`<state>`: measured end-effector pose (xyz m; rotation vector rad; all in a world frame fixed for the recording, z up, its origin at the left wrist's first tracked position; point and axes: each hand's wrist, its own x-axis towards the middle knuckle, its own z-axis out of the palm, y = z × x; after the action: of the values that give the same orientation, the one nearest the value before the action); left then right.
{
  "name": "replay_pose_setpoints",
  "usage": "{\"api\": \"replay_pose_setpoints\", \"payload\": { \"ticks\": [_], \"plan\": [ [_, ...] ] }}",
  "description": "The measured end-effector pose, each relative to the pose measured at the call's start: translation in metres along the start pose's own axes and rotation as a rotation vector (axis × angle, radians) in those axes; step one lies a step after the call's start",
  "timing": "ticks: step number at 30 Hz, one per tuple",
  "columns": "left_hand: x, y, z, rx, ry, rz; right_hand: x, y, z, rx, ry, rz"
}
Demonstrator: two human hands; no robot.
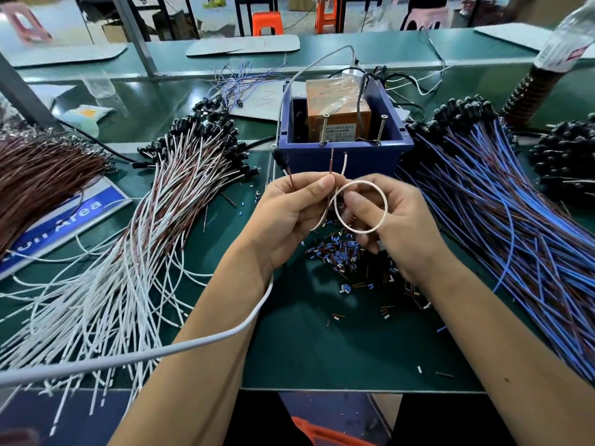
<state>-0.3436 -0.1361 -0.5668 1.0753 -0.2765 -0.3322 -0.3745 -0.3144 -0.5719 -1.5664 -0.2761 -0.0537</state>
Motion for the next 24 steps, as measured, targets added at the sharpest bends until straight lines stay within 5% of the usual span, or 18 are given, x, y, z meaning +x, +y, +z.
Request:
{"api": "replay_pose_setpoints", "payload": {
  "ticks": [12,24],
  "plan": [
    [0.0006,-0.0059,-0.0029,0.079,-0.090,-0.127,0.0027,-0.0024,-0.0057,0.068,0.219,-0.115],
    [0.0013,-0.0083,0.0041,0.067,-0.085,-0.032,0.0046,-0.0062,-0.0057,0.477,0.074,0.098]
  ]
}}
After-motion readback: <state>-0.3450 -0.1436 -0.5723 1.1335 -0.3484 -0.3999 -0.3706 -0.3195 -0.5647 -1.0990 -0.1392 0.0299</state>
